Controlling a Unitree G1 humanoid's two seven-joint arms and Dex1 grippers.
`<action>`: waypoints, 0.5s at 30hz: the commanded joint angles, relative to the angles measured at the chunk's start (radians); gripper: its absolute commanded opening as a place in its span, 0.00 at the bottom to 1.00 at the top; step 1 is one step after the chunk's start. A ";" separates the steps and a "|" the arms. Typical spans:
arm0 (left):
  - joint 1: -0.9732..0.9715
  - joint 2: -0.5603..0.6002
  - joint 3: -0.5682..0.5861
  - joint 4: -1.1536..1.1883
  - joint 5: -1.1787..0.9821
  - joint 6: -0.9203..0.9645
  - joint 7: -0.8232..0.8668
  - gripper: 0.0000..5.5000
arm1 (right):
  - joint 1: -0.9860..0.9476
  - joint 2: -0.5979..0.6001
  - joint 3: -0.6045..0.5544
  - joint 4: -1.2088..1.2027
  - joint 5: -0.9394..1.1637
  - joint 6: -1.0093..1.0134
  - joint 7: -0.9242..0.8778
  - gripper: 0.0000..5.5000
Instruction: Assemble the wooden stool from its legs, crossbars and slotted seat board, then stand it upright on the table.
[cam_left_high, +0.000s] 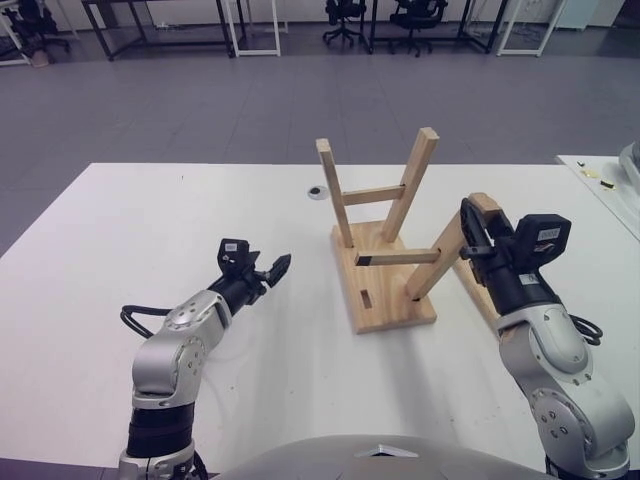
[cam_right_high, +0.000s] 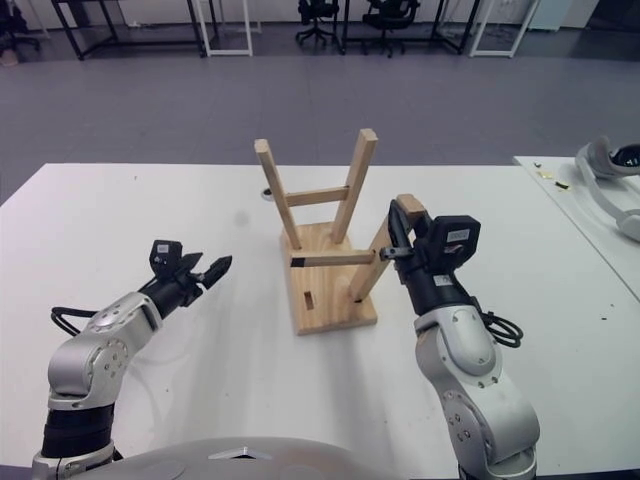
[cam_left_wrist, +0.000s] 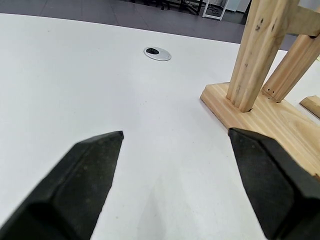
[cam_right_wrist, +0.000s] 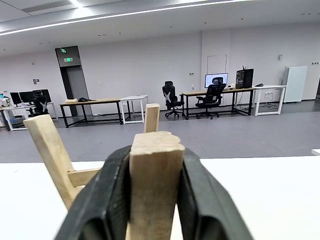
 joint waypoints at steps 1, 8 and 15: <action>-0.008 0.005 0.001 0.014 0.009 -0.022 0.005 0.71 | -0.029 -0.011 -0.020 0.002 -0.045 -0.007 0.035 0.35; -0.006 0.008 -0.026 0.066 0.035 -0.089 -0.008 0.71 | -0.331 -0.096 -0.174 0.029 0.007 0.096 0.068 0.60; -0.056 -0.010 0.047 0.089 0.054 -0.292 0.014 0.71 | -0.282 -0.196 -0.384 0.340 0.109 0.280 0.131 0.71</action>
